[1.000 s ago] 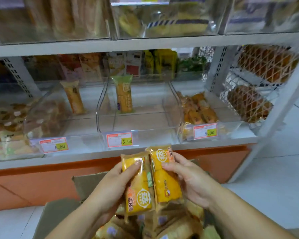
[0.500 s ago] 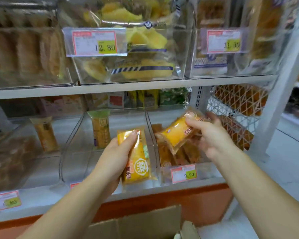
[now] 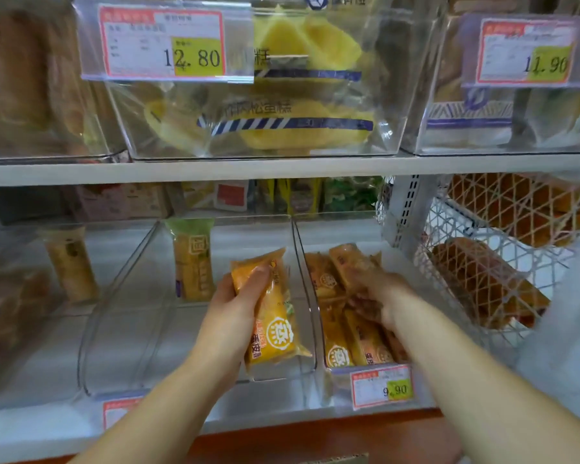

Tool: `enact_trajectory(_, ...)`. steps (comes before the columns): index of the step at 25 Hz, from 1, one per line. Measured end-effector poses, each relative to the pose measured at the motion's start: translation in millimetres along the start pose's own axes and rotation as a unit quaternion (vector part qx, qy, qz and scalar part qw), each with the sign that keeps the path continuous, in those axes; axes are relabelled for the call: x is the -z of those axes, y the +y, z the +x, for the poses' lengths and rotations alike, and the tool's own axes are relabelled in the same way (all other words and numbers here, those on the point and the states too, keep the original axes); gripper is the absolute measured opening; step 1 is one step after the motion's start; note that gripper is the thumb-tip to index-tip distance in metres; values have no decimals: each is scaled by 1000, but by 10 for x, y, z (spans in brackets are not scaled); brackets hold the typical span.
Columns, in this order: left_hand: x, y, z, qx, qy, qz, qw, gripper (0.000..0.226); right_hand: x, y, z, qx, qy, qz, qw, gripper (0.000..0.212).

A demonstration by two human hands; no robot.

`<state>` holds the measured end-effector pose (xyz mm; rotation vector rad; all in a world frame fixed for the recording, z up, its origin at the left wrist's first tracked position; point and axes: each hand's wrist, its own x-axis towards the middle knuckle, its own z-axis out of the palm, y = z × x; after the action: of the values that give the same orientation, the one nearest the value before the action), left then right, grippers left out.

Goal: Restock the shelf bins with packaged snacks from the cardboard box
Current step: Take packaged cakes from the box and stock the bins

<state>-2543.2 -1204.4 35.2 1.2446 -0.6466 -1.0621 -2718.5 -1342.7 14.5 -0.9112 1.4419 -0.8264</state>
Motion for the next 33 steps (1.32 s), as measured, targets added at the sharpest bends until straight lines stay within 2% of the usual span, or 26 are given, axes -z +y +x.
enact_trajectory(2,24,-52,24,13,-3,-15,1000,27,192,-108,-102,-1,-49,-113,992,45)
enact_trajectory(3,29,-69,38,16,-4,-18,1000,30,277,-159,-127,14,-37,-187,982,40)
enact_trajectory(4,36,-84,49,14,-4,-18,1000,32,337,-193,-139,39,2,-291,956,38)
enact_trajectory(5,37,-101,54,10,-5,-15,1000,34,360,-201,-133,73,51,-401,912,40)
enact_trajectory(6,35,-109,52,6,-7,-12,1000,36,347,-191,-117,123,85,-474,868,45)
enact_trajectory(7,31,-114,43,3,-10,-9,1000,41,334,-163,-57,170,84,-501,844,54)
enact_trajectory(8,23,-111,28,3,-12,-5,1000,46,333,-125,0,202,58,-501,840,64)
enact_trajectory(10,16,-107,6,2,-13,2,1000,44,317,-63,35,228,-11,-466,855,75)
enact_trajectory(14,-4,-99,-10,-5,-10,19,1000,24,240,33,71,269,-19,-417,868,65)
enact_trajectory(20,-21,10,-81,38,-11,-10,999,35,361,-24,-80,238,-90,-414,874,66)
enact_trajectory(25,-117,152,-178,76,-34,-52,995,35,275,40,-643,367,13,-277,888,34)
enact_trajectory(27,-211,189,-198,56,-39,-27,997,35,246,48,-946,400,-24,-226,888,29)
enact_trajectory(30,-417,252,-172,-7,-46,74,996,42,198,72,-1250,400,-161,-193,881,38)
enact_trajectory(33,-648,314,-183,-52,-74,145,985,59,286,31,-1260,366,-145,-129,910,54)
